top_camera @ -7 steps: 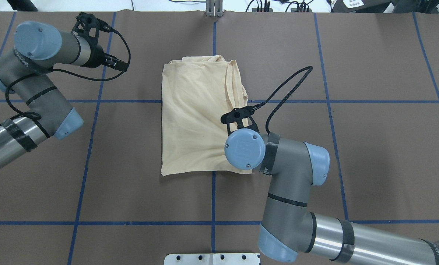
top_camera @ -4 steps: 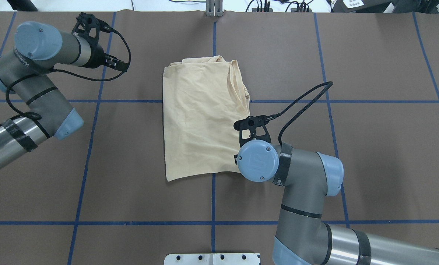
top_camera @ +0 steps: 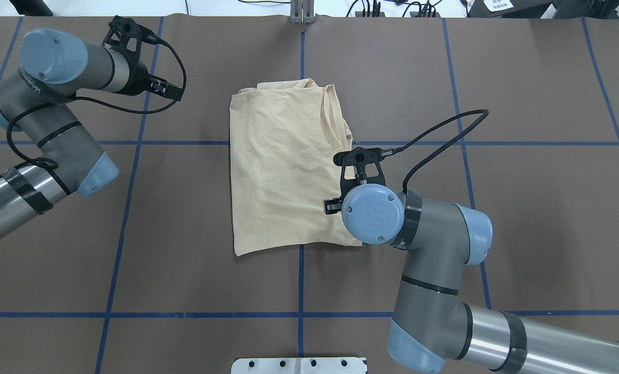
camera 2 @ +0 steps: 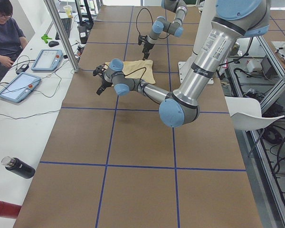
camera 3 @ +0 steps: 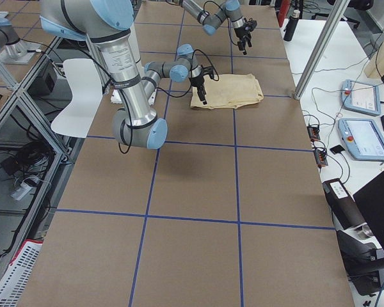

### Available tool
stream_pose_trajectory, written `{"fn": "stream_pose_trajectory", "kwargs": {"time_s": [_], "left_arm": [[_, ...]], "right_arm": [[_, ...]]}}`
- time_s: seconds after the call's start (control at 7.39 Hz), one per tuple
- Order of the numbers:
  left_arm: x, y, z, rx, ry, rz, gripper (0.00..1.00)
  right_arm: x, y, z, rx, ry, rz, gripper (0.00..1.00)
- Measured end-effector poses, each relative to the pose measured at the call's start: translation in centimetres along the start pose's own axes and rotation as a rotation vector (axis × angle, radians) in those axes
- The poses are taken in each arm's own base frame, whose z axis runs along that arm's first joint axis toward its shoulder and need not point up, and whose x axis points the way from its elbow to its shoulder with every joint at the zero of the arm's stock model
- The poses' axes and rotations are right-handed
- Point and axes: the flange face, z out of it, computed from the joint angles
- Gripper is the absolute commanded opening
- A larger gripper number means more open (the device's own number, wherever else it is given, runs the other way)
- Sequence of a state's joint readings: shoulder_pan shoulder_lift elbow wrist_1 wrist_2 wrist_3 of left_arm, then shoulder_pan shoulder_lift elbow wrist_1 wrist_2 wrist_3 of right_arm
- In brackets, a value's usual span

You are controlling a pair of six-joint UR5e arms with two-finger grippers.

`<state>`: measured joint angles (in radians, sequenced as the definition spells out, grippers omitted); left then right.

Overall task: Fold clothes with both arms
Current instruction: 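Withdraw the right gripper while the left gripper lowers beside the shirt, then grasp the shirt corner nearest the robot with the left gripper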

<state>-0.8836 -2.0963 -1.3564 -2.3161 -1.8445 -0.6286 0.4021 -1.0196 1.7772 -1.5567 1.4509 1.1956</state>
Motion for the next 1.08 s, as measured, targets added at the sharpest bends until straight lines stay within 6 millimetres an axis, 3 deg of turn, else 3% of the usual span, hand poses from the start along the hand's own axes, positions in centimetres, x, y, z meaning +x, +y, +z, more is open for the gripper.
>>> {"fn": "stream_pose_trajectory", "kwargs": {"time_s": [0.27, 0.41, 0.68, 0.81, 0.95, 1.08], "left_arm": [[3.6, 1.2, -2.9, -0.019, 0.079, -0.108, 1.0], [7.1, 3.1, -4.8, -0.051, 0.117, -0.163, 1.0], [16.1, 7.7, -8.1, -0.134, 0.118, -0.288, 1.0], [20.5, 10.8, -8.5, -0.161, 0.091, -0.36, 0.97], [23.8, 13.6, -8.4, -0.185, 0.077, -0.418, 0.88], [25.6, 15.5, -8.1, -0.208, 0.067, -0.452, 0.81]], "right_arm": [[4.1, -1.4, 0.1, 0.008, -0.117, 0.018, 1.0], [6.8, -1.3, -0.1, -0.001, -0.151, 0.027, 1.0], [13.3, -0.5, -0.4, -0.024, -0.138, 0.011, 1.0], [16.3, 0.1, -0.7, -0.028, -0.122, -0.019, 1.0], [18.1, 0.4, -1.2, -0.029, -0.113, -0.038, 1.0], [18.9, 0.4, -1.5, -0.03, -0.11, -0.046, 1.0]]}}
